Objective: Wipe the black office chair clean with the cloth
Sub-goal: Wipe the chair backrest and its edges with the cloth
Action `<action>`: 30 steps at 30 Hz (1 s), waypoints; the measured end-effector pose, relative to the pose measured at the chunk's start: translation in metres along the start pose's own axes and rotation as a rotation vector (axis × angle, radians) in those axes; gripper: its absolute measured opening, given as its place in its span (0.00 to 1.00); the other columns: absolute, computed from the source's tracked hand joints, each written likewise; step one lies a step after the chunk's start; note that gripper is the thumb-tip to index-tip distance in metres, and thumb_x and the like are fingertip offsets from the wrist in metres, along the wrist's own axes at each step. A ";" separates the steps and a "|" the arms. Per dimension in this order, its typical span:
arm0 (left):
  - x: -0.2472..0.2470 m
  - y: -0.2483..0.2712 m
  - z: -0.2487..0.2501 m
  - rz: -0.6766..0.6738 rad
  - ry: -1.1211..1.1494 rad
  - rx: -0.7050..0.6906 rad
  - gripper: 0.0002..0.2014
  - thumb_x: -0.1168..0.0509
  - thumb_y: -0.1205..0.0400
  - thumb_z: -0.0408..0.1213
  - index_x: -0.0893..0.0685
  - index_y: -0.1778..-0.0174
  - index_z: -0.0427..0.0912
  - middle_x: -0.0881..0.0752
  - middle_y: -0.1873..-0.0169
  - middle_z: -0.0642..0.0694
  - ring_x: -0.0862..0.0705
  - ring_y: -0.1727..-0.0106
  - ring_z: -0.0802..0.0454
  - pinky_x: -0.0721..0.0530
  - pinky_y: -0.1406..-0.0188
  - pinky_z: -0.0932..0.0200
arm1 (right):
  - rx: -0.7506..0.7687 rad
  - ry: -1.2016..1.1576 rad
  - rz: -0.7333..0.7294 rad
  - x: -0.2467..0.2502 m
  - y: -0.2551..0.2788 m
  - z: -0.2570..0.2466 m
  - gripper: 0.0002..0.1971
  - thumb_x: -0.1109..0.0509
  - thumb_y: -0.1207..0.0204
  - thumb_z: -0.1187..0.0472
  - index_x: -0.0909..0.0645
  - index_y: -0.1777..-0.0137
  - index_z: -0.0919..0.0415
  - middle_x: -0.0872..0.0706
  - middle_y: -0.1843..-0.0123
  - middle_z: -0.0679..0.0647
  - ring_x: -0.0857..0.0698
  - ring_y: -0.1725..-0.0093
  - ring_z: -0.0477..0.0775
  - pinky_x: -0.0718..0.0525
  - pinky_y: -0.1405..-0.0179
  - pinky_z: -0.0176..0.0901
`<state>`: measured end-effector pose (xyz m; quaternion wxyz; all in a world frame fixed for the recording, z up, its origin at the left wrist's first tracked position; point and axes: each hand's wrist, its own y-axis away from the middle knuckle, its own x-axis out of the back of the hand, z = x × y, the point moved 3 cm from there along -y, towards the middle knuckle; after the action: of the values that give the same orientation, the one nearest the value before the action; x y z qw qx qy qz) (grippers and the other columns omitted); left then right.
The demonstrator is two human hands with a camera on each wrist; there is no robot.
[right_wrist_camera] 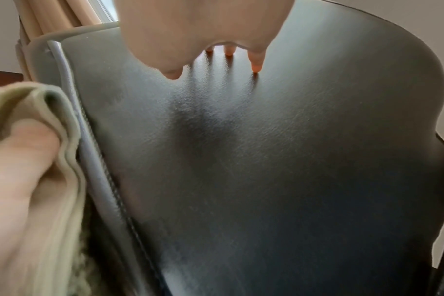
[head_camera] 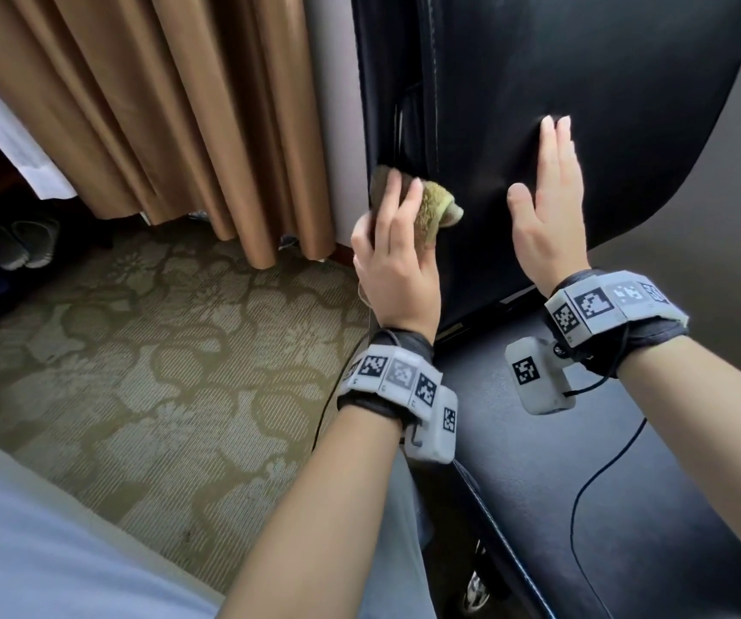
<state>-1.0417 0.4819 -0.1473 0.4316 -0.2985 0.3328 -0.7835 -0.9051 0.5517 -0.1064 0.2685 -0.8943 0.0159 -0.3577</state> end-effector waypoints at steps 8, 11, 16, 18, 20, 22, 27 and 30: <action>0.011 -0.016 0.013 0.051 0.078 0.005 0.15 0.32 0.22 0.26 0.17 0.39 0.37 0.19 0.35 0.38 0.24 0.45 0.47 0.31 0.35 0.66 | -0.010 0.007 -0.013 0.002 0.003 0.004 0.31 0.47 0.20 0.63 0.51 0.18 0.59 0.54 0.16 0.58 0.55 0.17 0.56 0.60 0.26 0.31; 0.011 -0.048 0.028 0.086 0.076 -0.045 0.17 0.31 0.23 0.26 0.17 0.38 0.37 0.19 0.34 0.39 0.22 0.45 0.45 0.32 0.37 0.68 | 0.006 0.008 -0.014 0.004 0.002 0.005 0.31 0.47 0.20 0.63 0.50 0.18 0.60 0.53 0.16 0.59 0.54 0.17 0.56 0.58 0.24 0.34; 0.002 -0.021 0.013 0.034 -0.005 -0.056 0.19 0.31 0.23 0.27 0.19 0.36 0.43 0.17 0.36 0.44 0.26 0.44 0.47 0.27 0.39 0.60 | 0.005 0.003 -0.020 0.003 0.003 0.005 0.30 0.48 0.21 0.61 0.50 0.18 0.60 0.52 0.16 0.59 0.53 0.17 0.56 0.57 0.23 0.36; 0.003 -0.003 0.003 0.009 -0.010 -0.058 0.22 0.31 0.23 0.26 0.25 0.34 0.45 0.17 0.36 0.43 0.26 0.44 0.47 0.25 0.38 0.58 | 0.014 0.014 -0.018 0.002 0.004 0.004 0.31 0.47 0.21 0.61 0.50 0.18 0.62 0.52 0.16 0.60 0.53 0.17 0.57 0.58 0.23 0.37; 0.006 0.002 -0.004 -0.012 -0.005 -0.062 0.22 0.32 0.23 0.25 0.25 0.35 0.44 0.17 0.36 0.42 0.26 0.43 0.47 0.25 0.37 0.57 | 0.041 0.029 -0.015 0.003 0.003 0.000 0.32 0.46 0.21 0.62 0.50 0.18 0.64 0.52 0.16 0.61 0.53 0.17 0.57 0.59 0.23 0.33; 0.011 -0.006 -0.004 -0.001 0.008 -0.069 0.20 0.33 0.23 0.23 0.21 0.36 0.41 0.17 0.37 0.42 0.26 0.43 0.47 0.27 0.35 0.59 | 0.118 0.060 -0.001 0.007 -0.007 -0.012 0.32 0.44 0.22 0.63 0.49 0.19 0.65 0.52 0.17 0.62 0.53 0.18 0.57 0.59 0.23 0.31; 0.020 -0.034 0.009 0.060 0.050 -0.092 0.16 0.35 0.21 0.22 0.19 0.37 0.34 0.19 0.35 0.40 0.26 0.43 0.46 0.30 0.33 0.62 | 0.411 0.187 0.037 0.030 -0.066 -0.081 0.32 0.43 0.23 0.58 0.45 0.19 0.63 0.47 0.17 0.63 0.48 0.18 0.62 0.54 0.21 0.41; 0.020 -0.043 0.013 0.072 0.059 -0.118 0.18 0.35 0.21 0.22 0.20 0.36 0.36 0.20 0.34 0.40 0.26 0.43 0.46 0.27 0.34 0.58 | 0.539 0.295 -0.021 0.036 -0.094 -0.113 0.33 0.43 0.23 0.51 0.44 0.19 0.59 0.44 0.18 0.60 0.47 0.18 0.62 0.49 0.19 0.55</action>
<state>-1.0612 0.4785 -0.1025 0.4314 -0.2880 0.4013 -0.7549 -0.9667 0.5714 0.0303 0.4873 -0.7292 -0.0499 -0.4777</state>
